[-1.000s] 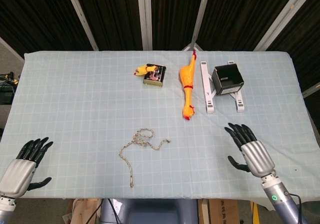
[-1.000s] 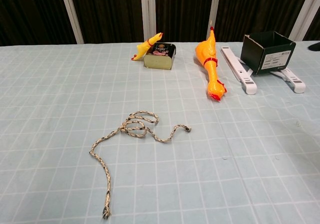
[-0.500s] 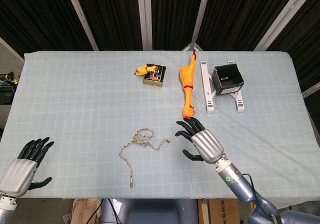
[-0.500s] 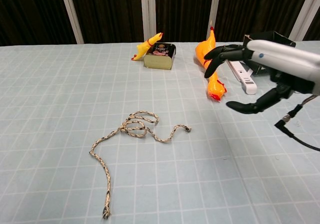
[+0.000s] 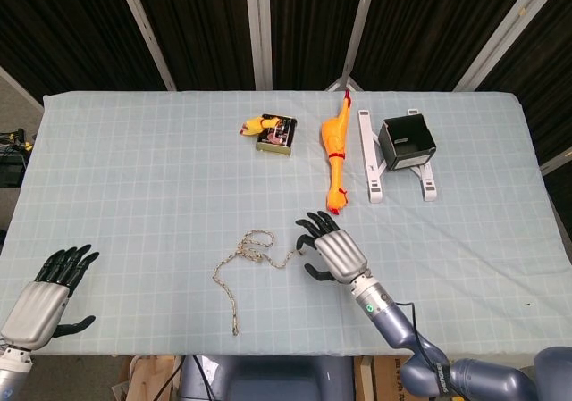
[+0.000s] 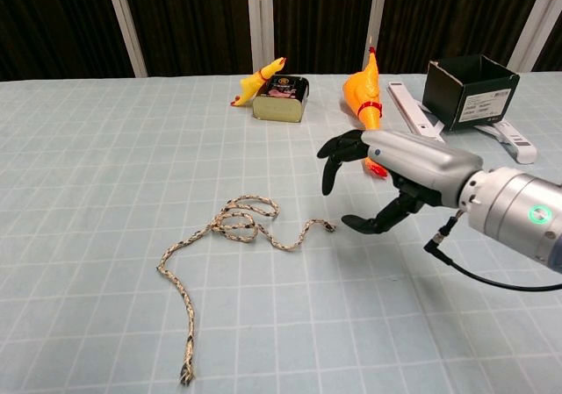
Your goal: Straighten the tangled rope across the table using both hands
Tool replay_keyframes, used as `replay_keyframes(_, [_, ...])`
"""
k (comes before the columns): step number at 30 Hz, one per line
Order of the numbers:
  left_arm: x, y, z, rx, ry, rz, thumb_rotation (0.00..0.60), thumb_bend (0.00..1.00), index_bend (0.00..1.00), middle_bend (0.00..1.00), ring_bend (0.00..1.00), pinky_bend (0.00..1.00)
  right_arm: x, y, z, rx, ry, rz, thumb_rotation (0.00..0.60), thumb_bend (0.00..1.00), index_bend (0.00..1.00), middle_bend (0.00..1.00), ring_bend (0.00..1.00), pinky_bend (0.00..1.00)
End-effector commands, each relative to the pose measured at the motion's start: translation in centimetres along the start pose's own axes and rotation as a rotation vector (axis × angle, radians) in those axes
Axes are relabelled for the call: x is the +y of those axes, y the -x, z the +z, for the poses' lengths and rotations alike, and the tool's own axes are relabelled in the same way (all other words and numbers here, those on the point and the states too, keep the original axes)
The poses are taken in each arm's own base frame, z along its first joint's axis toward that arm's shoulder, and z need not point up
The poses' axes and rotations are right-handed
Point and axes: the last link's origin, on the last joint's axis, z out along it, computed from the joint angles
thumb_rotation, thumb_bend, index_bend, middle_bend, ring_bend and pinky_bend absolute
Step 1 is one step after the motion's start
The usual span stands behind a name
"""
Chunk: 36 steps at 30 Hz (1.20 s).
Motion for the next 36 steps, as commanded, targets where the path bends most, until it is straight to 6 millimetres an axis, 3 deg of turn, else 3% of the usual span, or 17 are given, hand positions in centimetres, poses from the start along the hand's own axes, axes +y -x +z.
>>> replay_keyframes(1, [0.0, 0.0, 0.1, -0.002, 0.001, -0.002, 0.6, 0.15, 0.08, 0.0, 0.0, 0.0, -0.1, 0.8, 0.6, -0.009, 0.007, -0.01, 0.6, 0.37, 0.44, 0.18, 0.0, 0.0])
replay_keyframes(15, [0.1, 0.0, 0.3, -0.005, 0.003, -0.014, 0.6, 0.15, 0.08, 0.0, 0.0, 0.0, -0.3, 2.8, 1.8, -0.024, 0.043, -0.031, 0.6, 0.36, 0.49, 0.19, 0.0, 0.0])
replay_keyframes(36, [0.0, 0.1, 0.4, -0.008, 0.001, -0.024, 0.6, 0.15, 0.08, 0.0, 0.0, 0.0, -1.3, 3.8, 2.8, -0.016, 0.053, 0.002, 0.6, 0.35, 0.5, 0.19, 0.0, 0.0])
